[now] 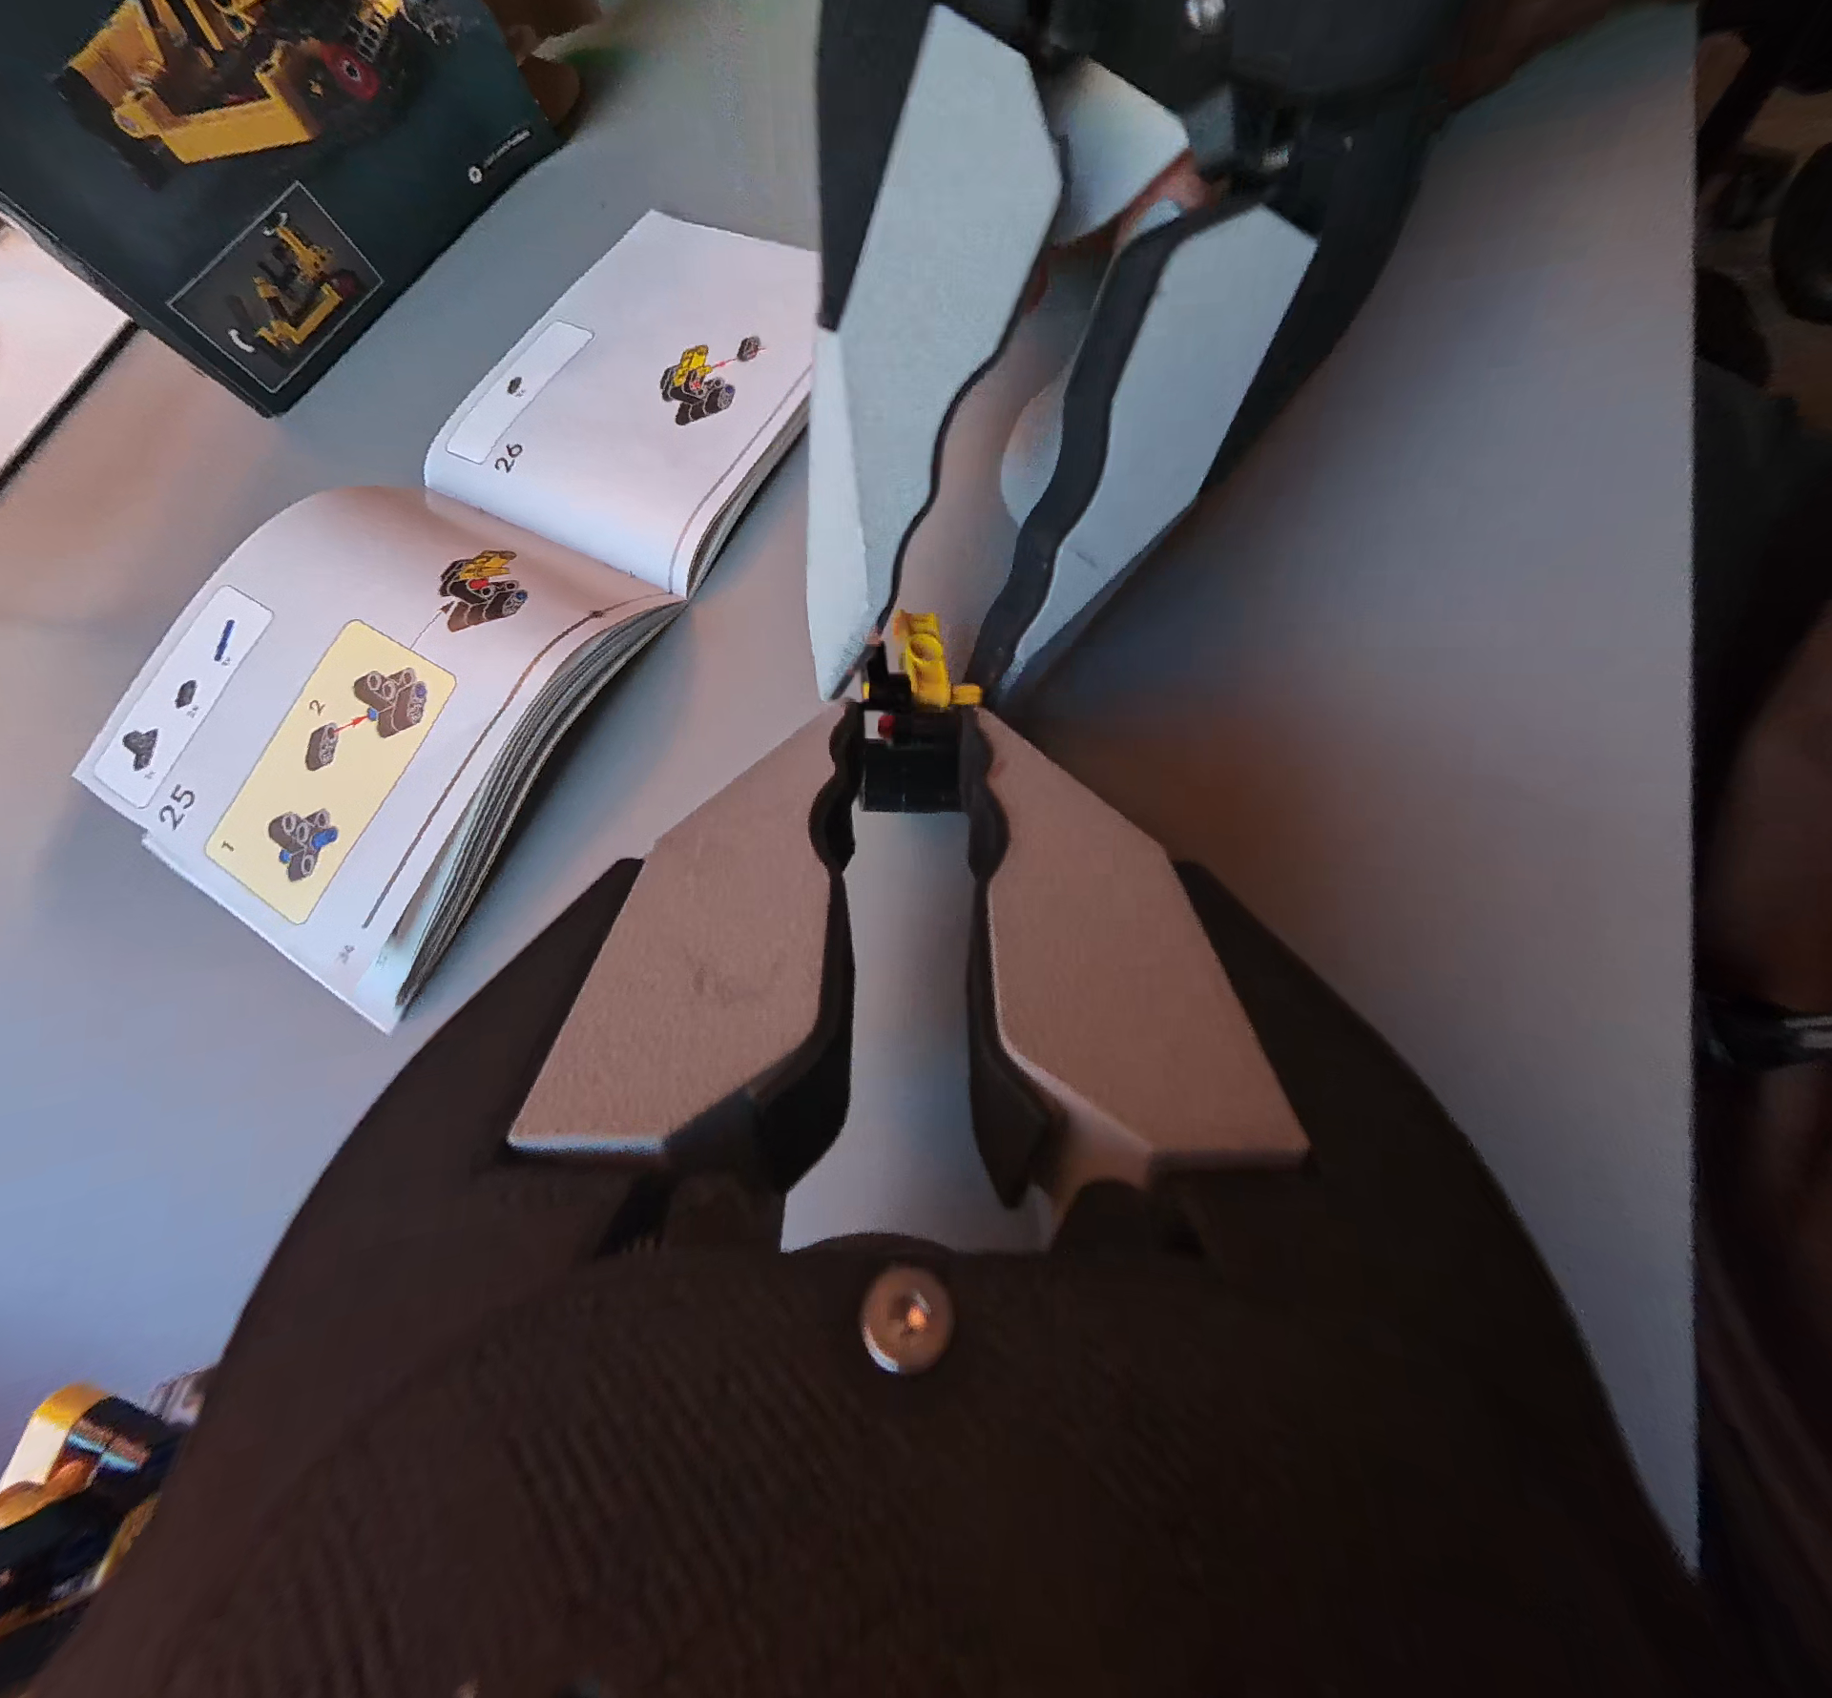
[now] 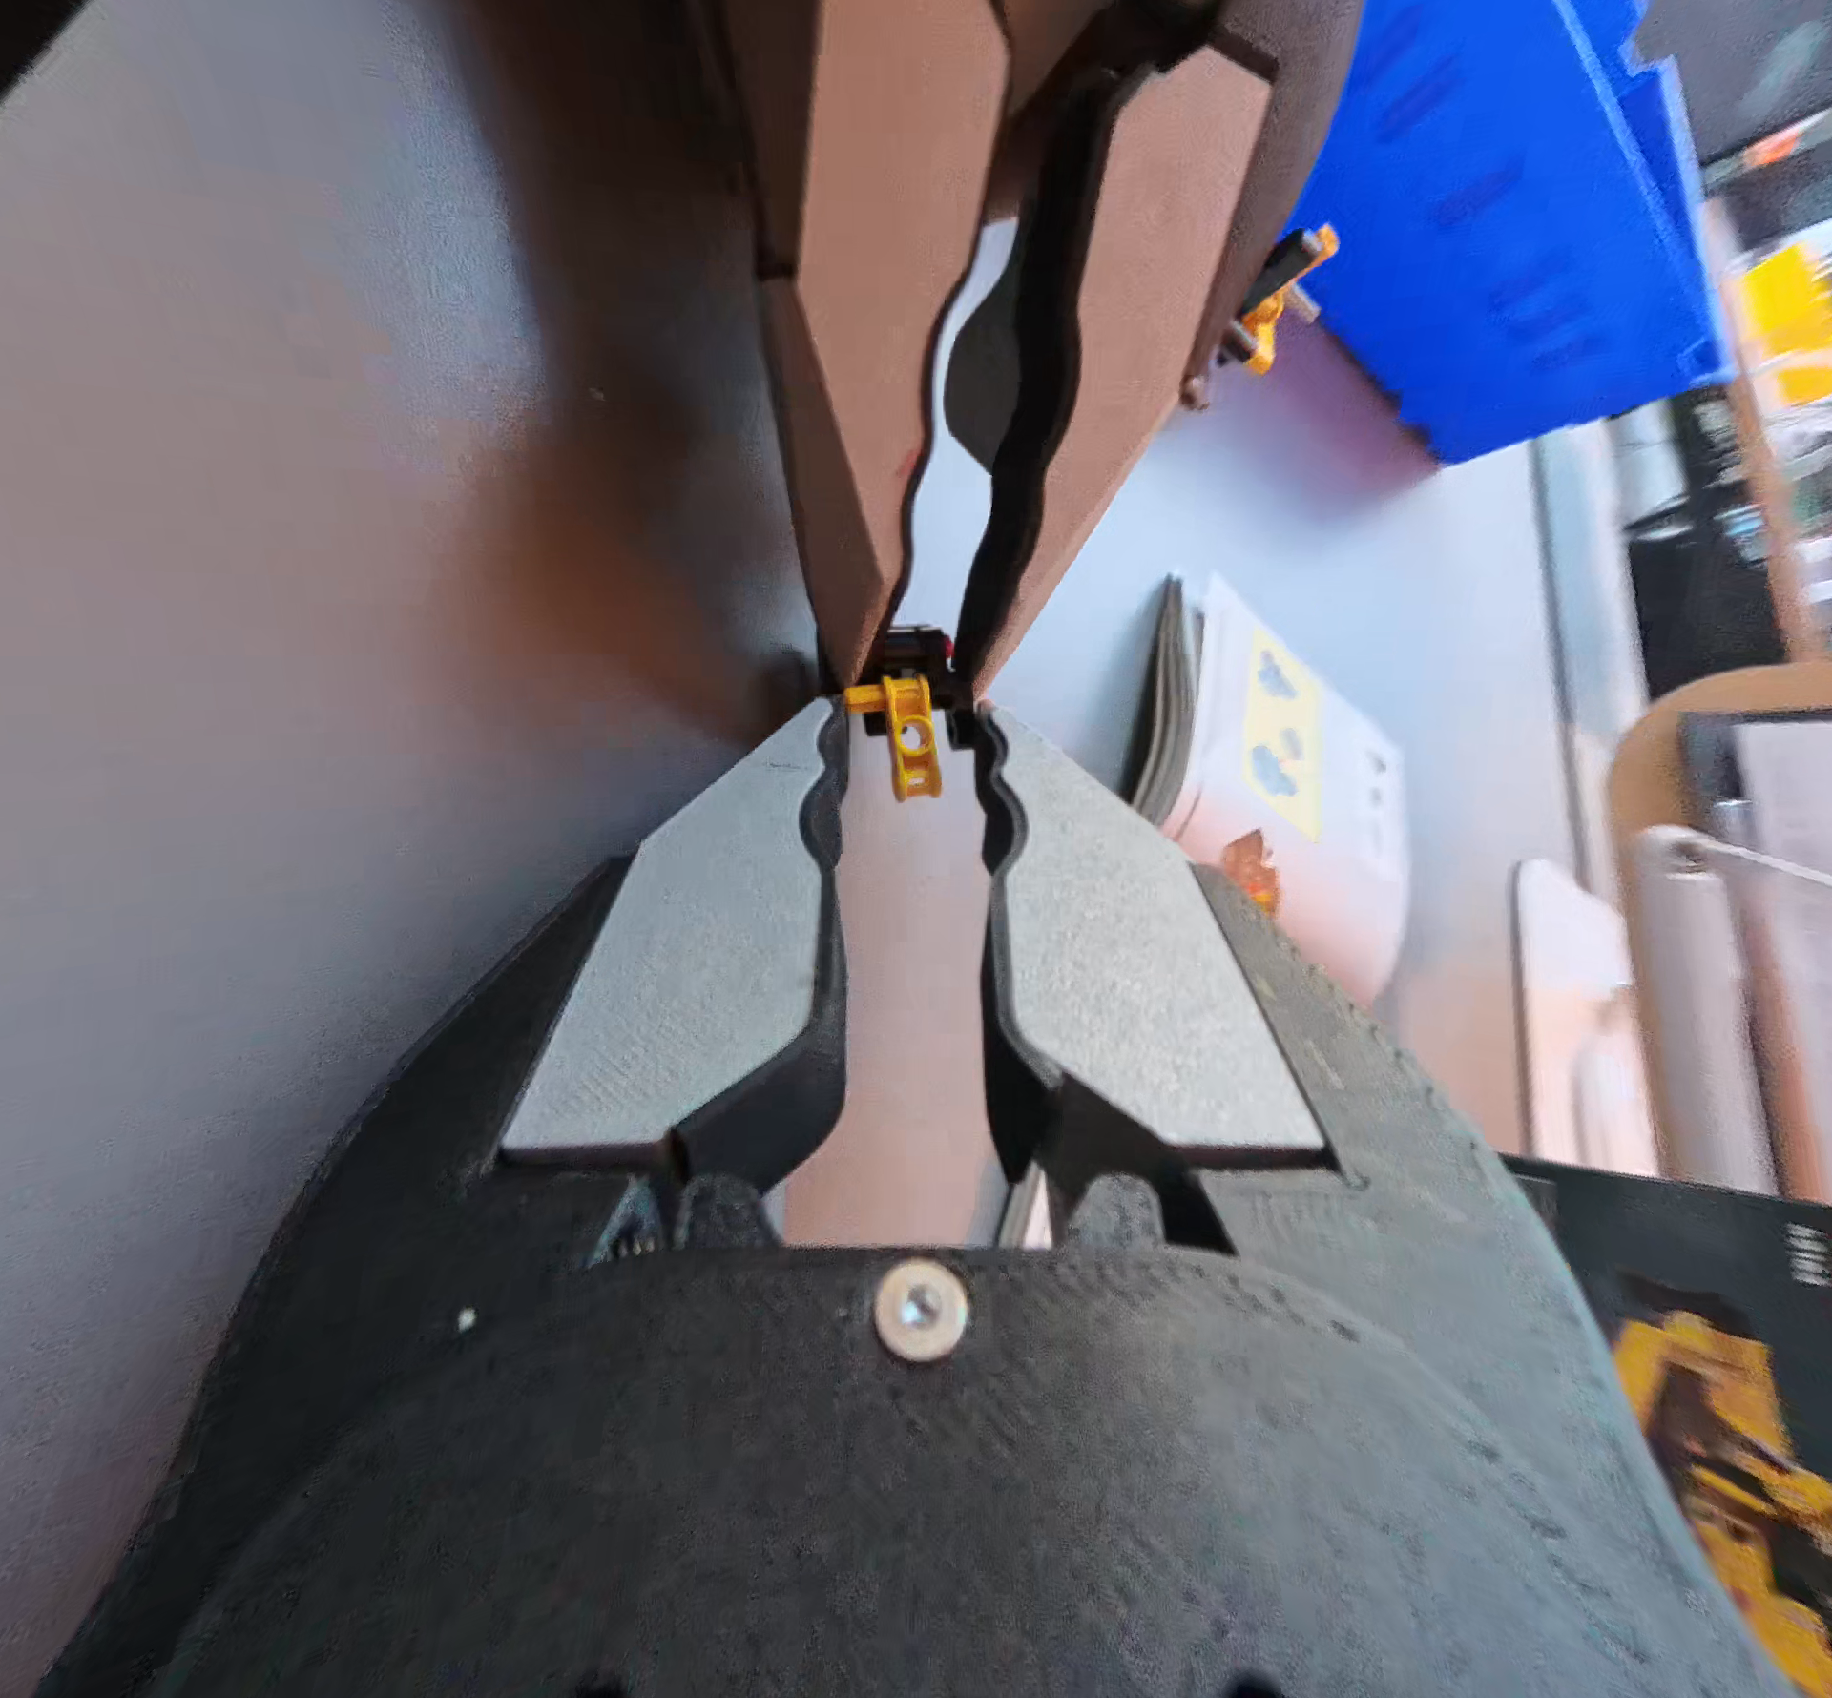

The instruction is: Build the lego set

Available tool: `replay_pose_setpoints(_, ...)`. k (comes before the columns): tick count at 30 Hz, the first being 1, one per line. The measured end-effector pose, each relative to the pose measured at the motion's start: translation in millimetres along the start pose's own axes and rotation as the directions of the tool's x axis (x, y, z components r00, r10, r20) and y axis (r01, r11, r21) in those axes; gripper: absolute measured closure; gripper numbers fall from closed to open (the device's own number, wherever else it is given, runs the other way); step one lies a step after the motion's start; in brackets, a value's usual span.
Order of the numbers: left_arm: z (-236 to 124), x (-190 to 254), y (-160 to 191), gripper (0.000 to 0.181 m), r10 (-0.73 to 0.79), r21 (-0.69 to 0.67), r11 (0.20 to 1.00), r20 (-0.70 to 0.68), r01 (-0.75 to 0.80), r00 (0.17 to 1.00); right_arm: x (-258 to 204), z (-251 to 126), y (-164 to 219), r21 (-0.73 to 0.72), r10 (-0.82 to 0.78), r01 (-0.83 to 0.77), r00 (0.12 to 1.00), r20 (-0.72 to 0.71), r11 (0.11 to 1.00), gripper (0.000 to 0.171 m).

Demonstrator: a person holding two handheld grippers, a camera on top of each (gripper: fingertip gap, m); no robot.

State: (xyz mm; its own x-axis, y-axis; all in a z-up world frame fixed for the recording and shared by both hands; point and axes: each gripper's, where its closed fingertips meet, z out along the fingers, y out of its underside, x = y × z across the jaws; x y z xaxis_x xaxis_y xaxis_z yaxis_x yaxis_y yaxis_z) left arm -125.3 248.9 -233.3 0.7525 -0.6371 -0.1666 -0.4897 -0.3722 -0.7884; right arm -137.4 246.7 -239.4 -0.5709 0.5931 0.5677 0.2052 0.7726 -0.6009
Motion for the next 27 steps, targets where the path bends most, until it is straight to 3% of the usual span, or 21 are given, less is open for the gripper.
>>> replay_pose_setpoints(1,-1.3,1.0,-0.3,0.166,-0.016,0.008,1.000,-0.018,0.016,1.000,0.1,-0.1,-0.5,-0.008,-0.036,0.036,0.999,-0.026,0.999,0.148)
replay_pose_setpoints(7,-5.9,1.7,-2.8,0.170,0.007,0.035,0.999,0.001,-0.007,1.000,7.4,-4.9,-0.2,-0.020,-0.076,0.074,0.991,-0.113,0.997,0.147)
replay_pose_setpoints(13,-1.6,5.8,2.2,0.170,0.159,-0.015,0.987,0.074,-0.159,0.984,1.7,-0.8,5.1,-0.089,-0.200,0.188,0.968,-0.150,0.978,0.148)
replay_pose_setpoints(27,-1.9,6.3,2.3,0.170,0.138,-0.009,0.990,0.049,-0.138,0.989,0.8,-0.8,4.0,-0.083,-0.189,0.179,0.973,-0.134,0.980,0.148)
